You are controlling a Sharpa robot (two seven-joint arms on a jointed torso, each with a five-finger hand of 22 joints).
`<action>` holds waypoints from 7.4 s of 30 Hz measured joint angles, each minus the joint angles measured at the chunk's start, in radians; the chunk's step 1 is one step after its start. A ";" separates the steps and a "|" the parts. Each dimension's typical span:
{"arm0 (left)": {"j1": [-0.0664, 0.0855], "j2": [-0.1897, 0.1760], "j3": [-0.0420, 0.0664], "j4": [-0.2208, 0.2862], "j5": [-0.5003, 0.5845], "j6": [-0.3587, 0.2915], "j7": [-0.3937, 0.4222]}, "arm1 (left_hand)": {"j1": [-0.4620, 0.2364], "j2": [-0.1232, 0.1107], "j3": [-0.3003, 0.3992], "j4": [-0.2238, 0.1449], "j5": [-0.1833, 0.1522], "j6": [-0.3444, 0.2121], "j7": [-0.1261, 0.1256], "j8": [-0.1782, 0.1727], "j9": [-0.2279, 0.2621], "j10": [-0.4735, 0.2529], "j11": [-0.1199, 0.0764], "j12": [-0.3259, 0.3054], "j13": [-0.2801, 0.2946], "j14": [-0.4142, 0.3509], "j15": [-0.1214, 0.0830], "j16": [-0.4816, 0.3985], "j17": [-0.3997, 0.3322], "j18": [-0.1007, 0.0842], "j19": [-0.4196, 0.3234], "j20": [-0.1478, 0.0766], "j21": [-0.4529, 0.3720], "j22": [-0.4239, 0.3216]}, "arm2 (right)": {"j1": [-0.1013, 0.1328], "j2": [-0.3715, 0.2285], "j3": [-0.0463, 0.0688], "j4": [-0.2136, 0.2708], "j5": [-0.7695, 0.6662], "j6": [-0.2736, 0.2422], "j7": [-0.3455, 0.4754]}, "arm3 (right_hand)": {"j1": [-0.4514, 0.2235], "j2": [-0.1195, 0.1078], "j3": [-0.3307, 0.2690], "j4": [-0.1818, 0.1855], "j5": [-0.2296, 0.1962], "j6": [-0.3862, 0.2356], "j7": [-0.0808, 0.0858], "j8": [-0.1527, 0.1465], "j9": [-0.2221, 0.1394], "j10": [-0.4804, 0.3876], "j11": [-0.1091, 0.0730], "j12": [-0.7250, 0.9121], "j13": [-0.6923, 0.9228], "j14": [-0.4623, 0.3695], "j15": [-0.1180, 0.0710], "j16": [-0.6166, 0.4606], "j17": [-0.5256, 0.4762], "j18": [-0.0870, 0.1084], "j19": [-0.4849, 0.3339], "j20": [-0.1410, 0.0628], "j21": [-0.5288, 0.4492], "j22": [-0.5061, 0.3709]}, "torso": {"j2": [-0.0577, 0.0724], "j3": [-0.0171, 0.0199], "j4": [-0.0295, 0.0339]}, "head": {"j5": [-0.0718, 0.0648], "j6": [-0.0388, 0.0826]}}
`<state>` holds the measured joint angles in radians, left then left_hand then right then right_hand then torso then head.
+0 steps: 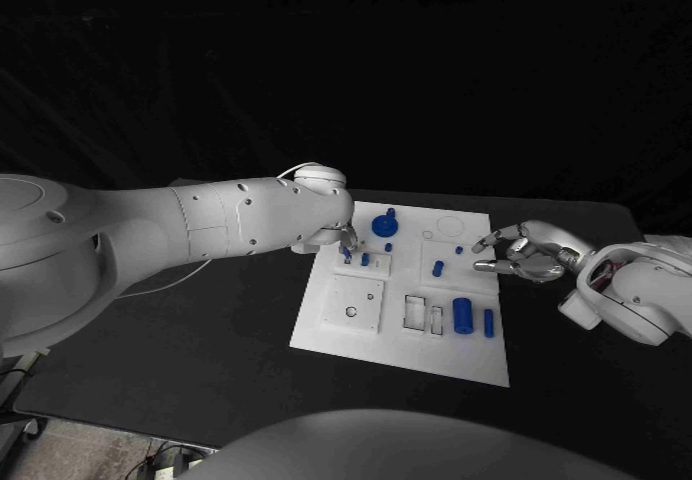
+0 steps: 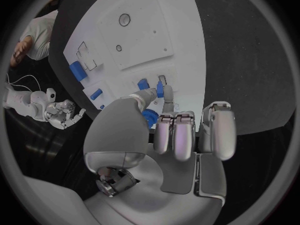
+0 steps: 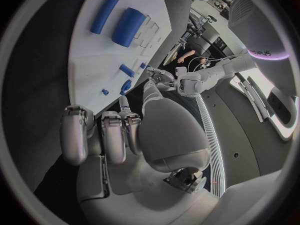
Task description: Assemble the parts on the task board
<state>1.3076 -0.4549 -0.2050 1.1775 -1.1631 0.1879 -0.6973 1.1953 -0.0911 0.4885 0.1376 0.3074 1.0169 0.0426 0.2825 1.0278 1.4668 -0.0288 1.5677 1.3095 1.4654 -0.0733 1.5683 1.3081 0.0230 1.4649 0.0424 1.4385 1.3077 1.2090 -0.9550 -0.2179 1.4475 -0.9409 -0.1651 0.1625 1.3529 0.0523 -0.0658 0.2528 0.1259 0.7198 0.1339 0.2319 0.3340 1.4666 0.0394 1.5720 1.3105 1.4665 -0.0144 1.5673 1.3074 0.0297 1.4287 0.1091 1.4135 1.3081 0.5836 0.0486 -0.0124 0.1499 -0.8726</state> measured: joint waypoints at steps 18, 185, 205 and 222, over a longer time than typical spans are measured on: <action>-0.016 -0.022 -0.010 0.029 -0.005 -0.106 0.000 | 0.000 0.000 0.003 0.003 -0.004 0.000 0.000 -0.003 -0.002 0.000 0.000 0.000 0.000 0.000 0.000 0.000 0.000 0.000 0.000 0.000 -0.010 0.000 | -0.010 -0.005 0.000 0.004 0.003 -0.012 0.007 | 0.000 0.000 0.000 0.000 0.000 0.000 0.000 0.000 0.000 0.000 0.000 0.000 0.000 0.000 0.000 0.000 0.000 0.000 0.000 0.000 0.000 0.000 | -0.001 0.0002 -0.0006 | -0.004 0.000; 0.077 -0.010 -0.008 -0.009 0.124 0.169 0.000 | 0.002 -0.006 0.101 0.031 -0.092 0.050 0.007 0.042 -0.023 0.000 -0.007 0.000 0.000 0.000 -0.007 0.000 -0.001 0.009 0.000 -0.007 -0.072 0.000 | -0.017 0.006 0.000 -0.003 0.007 -0.010 0.005 | 0.004 0.004 -0.003 -0.003 0.008 0.004 0.004 0.000 -0.003 0.000 0.000 0.000 -0.001 -0.004 0.004 0.000 0.001 0.000 -0.007 0.000 -0.012 0.000 | 0.001 0.0011 -0.0017 | 0.008 0.000; 0.069 0.172 -0.008 -0.247 0.158 0.428 0.000 | 0.002 -0.006 0.077 0.007 -0.089 0.050 0.007 0.047 -0.023 0.000 -0.014 0.000 0.000 0.000 -0.007 0.000 -0.001 0.009 0.000 -0.014 -0.085 0.000 | -0.017 0.010 0.000 0.003 0.008 -0.009 0.006 | 0.008 0.008 -0.003 -0.003 0.008 0.004 0.004 0.000 -0.003 0.000 0.000 0.003 -0.001 -0.004 0.004 0.000 0.000 0.000 -0.007 0.000 -0.012 0.000 | 0.003 -0.0003 -0.0013 | 0.014 0.000; 0.034 0.230 0.002 -0.406 0.173 0.495 0.000 | 0.001 -0.007 0.069 0.000 -0.084 0.050 0.007 0.034 -0.023 0.000 -0.014 0.000 0.000 0.000 -0.007 0.000 -0.001 0.009 -0.004 -0.018 -0.099 0.000 | -0.016 0.009 0.000 0.007 0.010 -0.007 0.005 | 0.008 0.008 -0.003 -0.003 0.008 0.004 0.004 0.000 -0.004 0.000 0.000 0.003 0.000 0.000 0.007 0.000 0.000 0.000 -0.007 0.000 -0.012 0.000 | 0.002 -0.0007 -0.0001 | 0.027 0.000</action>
<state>1.3416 -0.2253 -0.2030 0.7719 -0.9905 0.6825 -0.6975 1.1966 -0.0976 0.5577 0.1371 0.2233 1.0666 0.0496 0.3167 1.0051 1.4669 -0.0429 1.5677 1.3095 1.4654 -0.0803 1.5683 1.3073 0.0319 1.4613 0.0246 1.3397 1.3073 1.1929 -0.9457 -0.2177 1.4541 -0.9313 -0.1723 0.1672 1.3608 0.0603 -0.0688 0.2498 0.1337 0.7233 0.1375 0.2319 0.3295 1.4666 0.0395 1.5750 1.3101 1.4665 -0.0072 1.5673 1.3078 0.0296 1.4216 0.1092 1.4018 1.3076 0.5858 0.0479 -0.0125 0.1773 -0.8726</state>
